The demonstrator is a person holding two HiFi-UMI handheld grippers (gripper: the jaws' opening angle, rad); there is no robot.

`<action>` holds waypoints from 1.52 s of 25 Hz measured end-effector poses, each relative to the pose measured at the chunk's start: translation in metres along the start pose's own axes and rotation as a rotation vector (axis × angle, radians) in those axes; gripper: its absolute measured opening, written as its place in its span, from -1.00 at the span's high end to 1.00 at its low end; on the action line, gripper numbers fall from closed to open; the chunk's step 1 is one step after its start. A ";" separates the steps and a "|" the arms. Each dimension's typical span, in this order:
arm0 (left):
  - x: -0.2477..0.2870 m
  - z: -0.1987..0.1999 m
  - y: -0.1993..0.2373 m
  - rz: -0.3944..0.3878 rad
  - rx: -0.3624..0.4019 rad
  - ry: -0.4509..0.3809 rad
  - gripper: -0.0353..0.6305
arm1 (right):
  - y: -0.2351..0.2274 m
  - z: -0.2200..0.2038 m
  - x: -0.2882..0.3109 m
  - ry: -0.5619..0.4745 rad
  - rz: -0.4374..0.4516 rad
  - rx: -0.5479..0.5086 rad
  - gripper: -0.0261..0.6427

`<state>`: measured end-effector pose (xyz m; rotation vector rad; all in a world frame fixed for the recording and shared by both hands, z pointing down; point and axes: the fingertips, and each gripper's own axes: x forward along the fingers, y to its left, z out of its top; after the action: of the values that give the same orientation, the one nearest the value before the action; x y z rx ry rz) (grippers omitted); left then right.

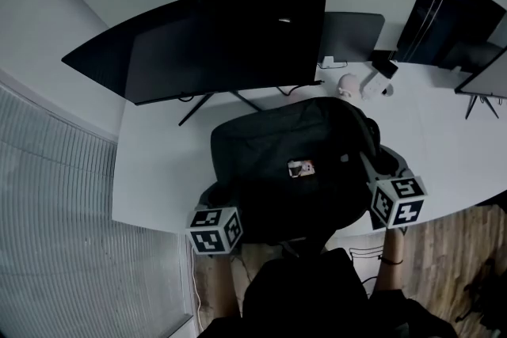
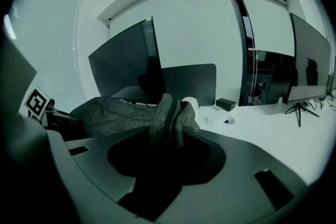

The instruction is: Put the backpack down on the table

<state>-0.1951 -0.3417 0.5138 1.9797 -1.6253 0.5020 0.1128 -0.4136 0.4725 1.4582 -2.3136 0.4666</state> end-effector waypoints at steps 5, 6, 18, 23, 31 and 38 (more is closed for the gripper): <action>0.018 -0.010 0.007 -0.002 -0.020 0.036 0.71 | -0.001 -0.010 0.016 0.034 -0.018 -0.006 0.51; 0.022 -0.012 0.008 -0.004 -0.023 0.044 0.71 | -0.002 -0.012 0.018 0.041 -0.020 -0.005 0.51; 0.043 -0.025 0.015 0.019 -0.031 0.112 0.59 | -0.015 -0.032 0.038 0.127 -0.054 -0.024 0.51; 0.048 -0.032 0.018 0.038 -0.043 0.128 0.50 | -0.023 -0.044 0.044 0.171 -0.090 -0.058 0.49; 0.055 -0.040 0.024 0.061 -0.070 0.148 0.38 | -0.031 -0.056 0.049 0.208 -0.118 -0.052 0.45; 0.060 -0.046 0.030 0.090 -0.085 0.163 0.27 | -0.036 -0.064 0.053 0.228 -0.134 -0.051 0.40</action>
<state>-0.2103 -0.3653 0.5901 1.7620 -1.6121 0.6017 0.1329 -0.4409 0.5566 1.4440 -2.0228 0.5039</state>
